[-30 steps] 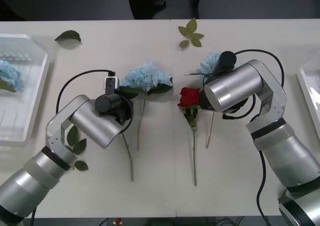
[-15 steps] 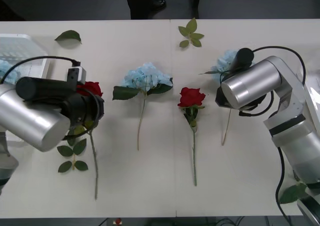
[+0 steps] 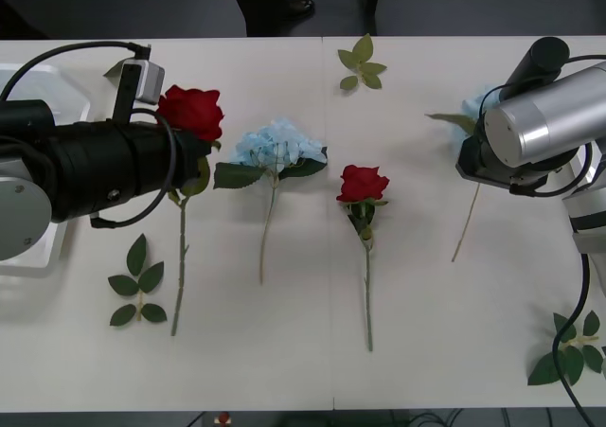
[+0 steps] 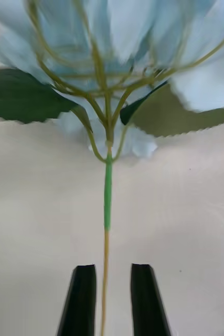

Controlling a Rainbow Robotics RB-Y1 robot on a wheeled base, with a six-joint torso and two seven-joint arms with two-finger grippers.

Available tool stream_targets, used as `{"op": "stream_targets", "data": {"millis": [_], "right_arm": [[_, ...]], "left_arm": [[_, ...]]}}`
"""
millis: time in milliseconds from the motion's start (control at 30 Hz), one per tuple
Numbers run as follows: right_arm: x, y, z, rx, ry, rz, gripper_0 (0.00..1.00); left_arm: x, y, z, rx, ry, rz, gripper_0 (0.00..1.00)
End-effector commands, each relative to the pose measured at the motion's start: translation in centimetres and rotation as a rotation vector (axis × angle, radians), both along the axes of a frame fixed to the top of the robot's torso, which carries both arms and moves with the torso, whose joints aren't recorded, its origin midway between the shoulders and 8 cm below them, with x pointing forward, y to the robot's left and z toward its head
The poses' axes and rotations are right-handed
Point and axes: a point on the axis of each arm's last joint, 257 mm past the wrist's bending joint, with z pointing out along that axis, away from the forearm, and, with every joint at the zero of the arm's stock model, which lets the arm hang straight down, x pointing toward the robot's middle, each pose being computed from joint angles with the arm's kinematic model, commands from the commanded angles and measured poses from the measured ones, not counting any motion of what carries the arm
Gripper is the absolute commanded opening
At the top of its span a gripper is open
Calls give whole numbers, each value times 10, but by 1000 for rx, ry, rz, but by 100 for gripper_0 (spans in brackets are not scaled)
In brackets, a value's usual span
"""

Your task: Place the red flowers into the right box and the blue flowers into the left box. If a person shows an open palm, hand one flower to the person first, then continue sorting.

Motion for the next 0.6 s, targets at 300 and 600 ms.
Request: {"op": "stream_targets", "data": {"millis": [300, 600], "right_arm": [[11, 2, 43, -58, -59, 166, 100], [-17, 23, 73, 24, -113, 484, 100]], "left_arm": [[-52, -125, 83, -242, -207, -381, 0], [-72, -178, 127, -403, -328, -465, 0]]}}
